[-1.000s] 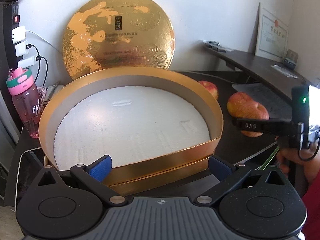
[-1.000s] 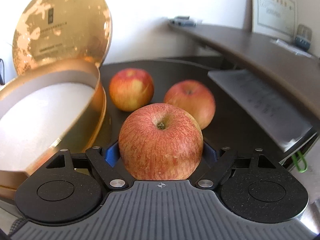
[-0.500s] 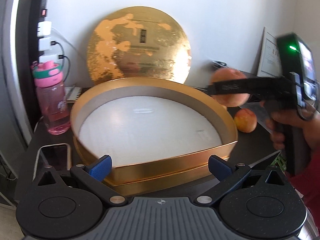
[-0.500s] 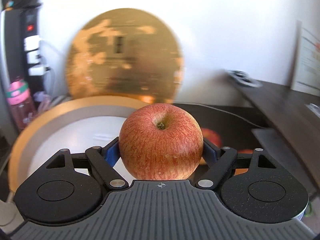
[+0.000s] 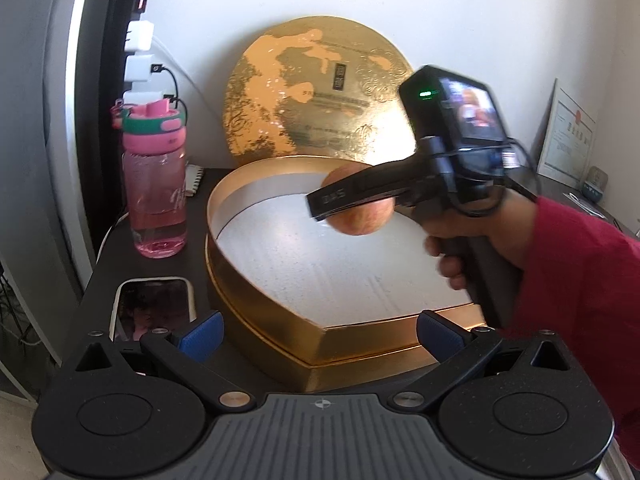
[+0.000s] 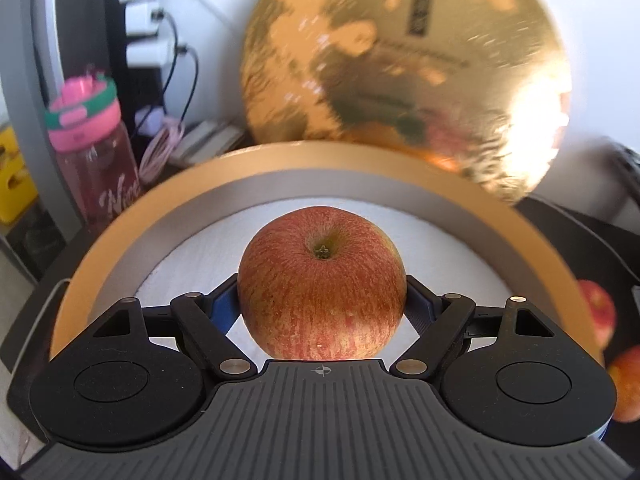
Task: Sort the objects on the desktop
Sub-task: 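Carry the apple over the gold box and release it onto the foam, then withdraw the right gripper from the box toward the remaining apples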
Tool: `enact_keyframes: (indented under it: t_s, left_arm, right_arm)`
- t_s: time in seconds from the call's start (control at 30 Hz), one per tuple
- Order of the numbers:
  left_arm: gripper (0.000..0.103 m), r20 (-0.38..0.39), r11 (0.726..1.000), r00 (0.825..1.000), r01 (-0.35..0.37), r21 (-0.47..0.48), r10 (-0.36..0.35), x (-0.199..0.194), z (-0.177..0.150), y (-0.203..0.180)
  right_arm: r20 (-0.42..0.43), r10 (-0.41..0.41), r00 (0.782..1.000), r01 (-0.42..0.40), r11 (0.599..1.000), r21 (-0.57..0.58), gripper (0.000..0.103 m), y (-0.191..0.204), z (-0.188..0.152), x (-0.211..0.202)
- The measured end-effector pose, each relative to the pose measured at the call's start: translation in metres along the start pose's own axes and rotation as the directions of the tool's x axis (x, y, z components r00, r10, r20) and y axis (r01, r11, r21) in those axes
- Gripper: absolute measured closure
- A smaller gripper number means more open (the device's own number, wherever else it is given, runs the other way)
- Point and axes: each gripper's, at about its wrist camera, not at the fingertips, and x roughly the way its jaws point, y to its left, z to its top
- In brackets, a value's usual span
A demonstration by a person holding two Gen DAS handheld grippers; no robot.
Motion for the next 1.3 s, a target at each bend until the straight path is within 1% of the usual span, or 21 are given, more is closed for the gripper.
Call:
enact_keyframes:
  t_s: [0.13,0.23,0.3,0.47,0.67,0.8,1.0,1.13,1.3]
  left_arm:
    - [0.000,-0.009,1.000,1.000,0.001,-0.006,-0.001,0.002,-0.001,0.004]
    - [0.000,-0.015,1.000,1.000,0.002,-0.009,-0.002,0.003,-0.002,0.005]
    - [0.000,-0.017,1.000,1.000,0.004,-0.009,-0.005,0.003,-0.002,0.005]
    - [0.000,-0.028,1.000,1.000,0.010,-0.003,-0.010,0.005,-0.002,0.002]
    - [0.000,-0.038,1.000,0.999,-0.006,-0.009,0.005,0.004,-0.003,0.003]
    - [0.000,-0.038,1.000,0.999,-0.001,-0.005,0.001,0.005,-0.001,0.001]
    - [0.000,-0.047,1.000,0.999,-0.022,-0.014,0.021,0.005,0.000,0.001]
    - [0.000,-0.056,0.998,0.997,-0.050,-0.026,0.049,0.003,-0.001,0.001]
    - [0.000,-0.067,0.997,0.995,-0.076,-0.028,0.074,0.000,-0.001,-0.004]
  right_arm:
    - [-0.045,0.007,0.999,-0.008,1.000,-0.017,0.021,0.012,0.007,0.026]
    - [-0.088,0.048,0.995,-0.047,0.999,0.014,0.021,0.012,0.014,0.035]
    - [-0.078,0.032,0.996,-0.034,0.999,-0.023,0.021,0.018,0.018,0.038]
    - [-0.084,0.057,0.995,-0.058,0.998,0.001,0.021,0.023,0.026,0.049]
    - [-0.102,0.049,0.994,-0.053,0.998,-0.032,0.020,0.030,0.025,0.058]
    - [-0.132,0.061,0.989,-0.066,0.997,-0.036,0.020,0.028,0.024,0.056]
    - [-0.149,0.071,0.986,-0.077,0.996,-0.039,0.015,0.025,0.023,0.049]
    - [-0.137,0.074,0.988,-0.078,0.997,-0.020,0.011,0.020,0.020,0.036]
    - [-0.115,0.089,0.989,-0.087,0.996,0.028,0.011,0.003,0.010,0.008]
